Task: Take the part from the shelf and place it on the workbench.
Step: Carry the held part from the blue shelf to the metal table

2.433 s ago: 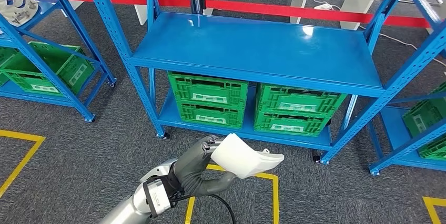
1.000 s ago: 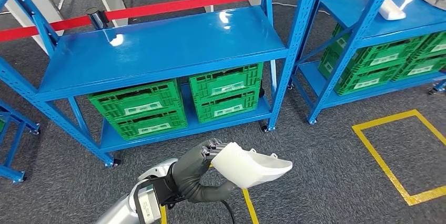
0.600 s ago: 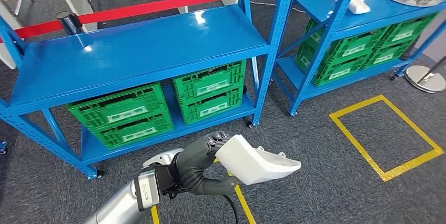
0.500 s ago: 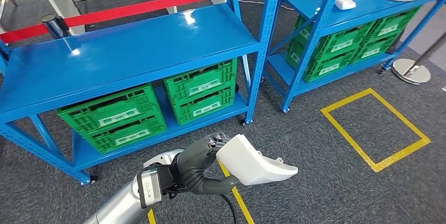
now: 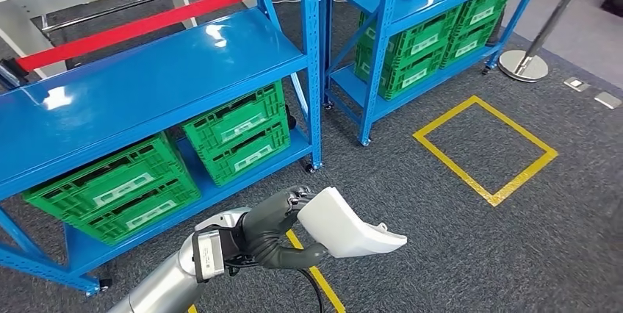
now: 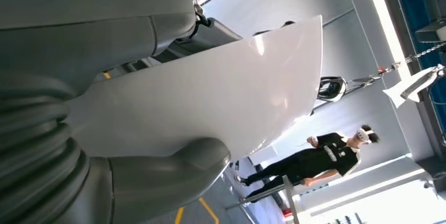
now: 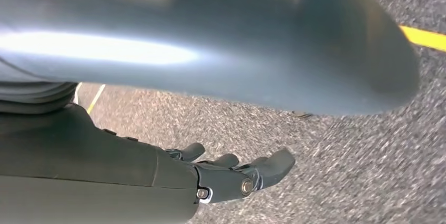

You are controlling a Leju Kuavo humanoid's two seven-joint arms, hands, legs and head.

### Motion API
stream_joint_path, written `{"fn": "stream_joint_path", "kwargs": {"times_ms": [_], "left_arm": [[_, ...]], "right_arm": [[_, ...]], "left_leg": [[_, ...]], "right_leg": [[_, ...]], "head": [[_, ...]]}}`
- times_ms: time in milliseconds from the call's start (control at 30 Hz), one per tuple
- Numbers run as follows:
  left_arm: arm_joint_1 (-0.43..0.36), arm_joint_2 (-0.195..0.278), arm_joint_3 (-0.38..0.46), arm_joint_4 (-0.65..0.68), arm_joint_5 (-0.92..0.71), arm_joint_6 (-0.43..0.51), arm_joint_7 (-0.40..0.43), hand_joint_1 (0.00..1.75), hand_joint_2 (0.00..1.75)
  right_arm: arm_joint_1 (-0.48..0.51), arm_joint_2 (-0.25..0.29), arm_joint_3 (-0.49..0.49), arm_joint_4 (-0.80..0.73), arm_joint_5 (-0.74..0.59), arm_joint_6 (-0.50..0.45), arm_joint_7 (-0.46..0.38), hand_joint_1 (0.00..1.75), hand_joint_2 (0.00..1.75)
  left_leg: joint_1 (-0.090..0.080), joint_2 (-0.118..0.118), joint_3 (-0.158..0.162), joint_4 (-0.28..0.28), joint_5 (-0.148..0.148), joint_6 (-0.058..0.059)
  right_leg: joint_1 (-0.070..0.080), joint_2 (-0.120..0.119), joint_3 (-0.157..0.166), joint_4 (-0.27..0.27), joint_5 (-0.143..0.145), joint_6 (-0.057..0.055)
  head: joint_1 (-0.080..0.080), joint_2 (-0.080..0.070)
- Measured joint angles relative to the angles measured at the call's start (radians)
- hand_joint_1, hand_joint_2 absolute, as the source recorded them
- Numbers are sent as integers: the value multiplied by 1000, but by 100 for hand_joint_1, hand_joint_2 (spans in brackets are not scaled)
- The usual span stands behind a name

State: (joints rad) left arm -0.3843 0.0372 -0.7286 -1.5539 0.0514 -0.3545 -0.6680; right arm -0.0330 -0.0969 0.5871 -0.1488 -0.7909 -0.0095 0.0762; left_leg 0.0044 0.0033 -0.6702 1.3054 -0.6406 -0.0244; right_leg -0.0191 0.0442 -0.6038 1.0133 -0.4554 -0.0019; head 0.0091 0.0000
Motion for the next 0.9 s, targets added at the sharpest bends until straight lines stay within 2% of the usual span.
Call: {"fn": "stream_joint_path", "kwargs": {"times_ms": [33, 67, 133, 167, 200, 267, 300, 333, 400, 433, 467, 500, 533, 567, 633, 667, 700, 767, 800, 833, 900], "left_arm": [[0, 1, 0, 0, 1, -1, -1, 175, 175], [0, 2, 0, 0, 3, -2, -2, 175, 175], [-1, 2, 0, 0, 9, -5, -6, 175, 175], [-1, 1, 0, 0, 10, -8, -8, 175, 175], [-1, 0, -1, 1, 11, -10, -9, 175, 175], [-1, -8, -1, 1, 11, -15, -10, 175, 175], [-2, -14, -1, 1, 11, -20, -11, 175, 175], [-3, -19, -1, 1, 11, -25, -11, 175, 175], [-4, -24, -1, 5, 12, -37, -9, 175, 175], [-3, -25, -1, 8, 11, -39, -7, 175, 175], [-3, -25, -1, 12, 11, -41, -6, 175, 175], [-3, -25, -1, 15, 10, -41, -6, 175, 175], [-3, -25, -1, 17, 10, -40, -6, 175, 175], [-3, -26, -1, 19, 9, -39, -6, 175, 175], [-3, -29, -1, 19, 5, -36, -5, 175, 175], [-3, -31, -1, 18, 3, -34, -2, 175, 175], [-3, -32, -1, 17, 2, -33, 1, 175, 175], [-3, -34, -1, 15, 5, -31, 10, 175, 175], [-4, -35, -1, 15, 11, -32, 14, 175, 175], [-4, -37, -2, 13, 16, -33, 18, 175, 175], [-3, -38, -2, 12, 24, -33, 25, 175, 175]], "right_arm": [[1, 0, 0, 0, 0, 0, -4, 0, 0], [1, 0, 0, 1, -2, 0, -9, 0, 0], [0, -1, -2, 1, -10, 0, -23, 0, 0], [0, -2, -4, 1, -14, 0, -31, 0, 0], [1, -3, -6, 1, -19, 0, -38, 0, 0], [7, -9, -13, 2, -31, 1, -51, 0, 0], [9, -11, -17, 2, -36, 2, -56, 0, 0], [9, -14, -20, 2, -41, 3, -60, 0, 0], [5, -19, -24, 2, -44, 3, -66, 0, 0], [3, -22, -24, 2, -43, 2, -68, 0, 0], [3, -24, -24, 2, -40, 2, -69, 0, 0], [3, -26, -24, 2, -37, 3, -68, 0, 0], [4, -27, -24, 2, -32, 3, -68, 0, 0], [4, -30, -24, 2, -29, 3, -67, 0, 0], [2, -35, -24, 2, -23, 3, -67, 0, 0], [0, -38, -24, 2, -21, 2, -67, 0, 0], [-1, -40, -24, 2, -20, 3, -67, 0, 0], [0, -43, -24, 2, -18, 3, -61, 0, 0], [1, -44, -24, 3, -18, 3, -57, 0, 0], [2, -45, -24, 3, -18, 3, -55, 0, 0], [2, -47, -24, 3, -18, 2, -58, 0, 0]], "left_leg": [[0, -4, 18, -39, 30, 3], [1, -16, 50, -108, 70, 6], [5, -60, 108, -240, 121, 13], [4, -75, 122, -273, 129, 17], [2, -81, 125, -284, 128, 22], [0, -59, 126, -288, 133, 35], [1, -47, 127, -291, 136, 43], [3, -34, 128, -294, 139, 50], [1, -7, 127, -295, 140, 57], [0, 8, 126, -295, 139, 58], [-1, 23, 125, -295, 139, 59], [-2, 37, 125, -294, 138, 59], [-3, 51, 125, -294, 136, 59], [-3, 63, 126, -292, 134, 57], [-7, 83, 129, -289, 128, 50], [-9, 91, 131, -288, 125, 45], [-11, 99, 133, -288, 123, 40], [-13, 114, 137, -291, 120, 29], [-12, 105, 136, -287, 113, 23], [-11, 84, 128, -266, 97, 17], [-8, 27, 80, -157, 36, 8]], "right_leg": [[0, 13, 0, 0, 1, 2], [-1, 26, 1, 1, 2, 4], [0, 50, -3, 3, 6, 12], [-1, 60, -7, 2, 8, 19], [-2, 70, -11, 1, 11, 27], [-7, 80, -18, 0, 16, 42], [-7, 66, -24, 10, 10, 46], [-5, 41, -38, 39, -8, 50], [0, -15, -94, 156, -72, 55], [1, -27, -127, 225, -102, 57], [1, -33, -149, 273, -118, 59], [1, -36, -154, 287, -115, 59], [1, -40, -135, 257, -95, 58], [2, -51, -97, 191, -64, 55], [7, -93, -19, 53, -19, 44], [10, -108, 2, 14, -10, 37], [13, -114, 6, 2, -10, 31], [13, -93, 5, 1, -7, 21], [10, -84, 6, -2, -4, 16], [6, -74, 6, -4, -2, 11], [2, -54, 7, -7, 1, 5]], "head": [[0, 0], [-1, 0], [-2, 0], [-2, 0], [-1, 0], [-1, 0], [1, 0], [5, 0], [13, 0], [14, 0], [15, 0], [15, 0], [15, 0], [16, 0], [16, 0], [15, 0], [15, 0], [14, 0], [13, 0], [11, 0], [7, 0]]}}
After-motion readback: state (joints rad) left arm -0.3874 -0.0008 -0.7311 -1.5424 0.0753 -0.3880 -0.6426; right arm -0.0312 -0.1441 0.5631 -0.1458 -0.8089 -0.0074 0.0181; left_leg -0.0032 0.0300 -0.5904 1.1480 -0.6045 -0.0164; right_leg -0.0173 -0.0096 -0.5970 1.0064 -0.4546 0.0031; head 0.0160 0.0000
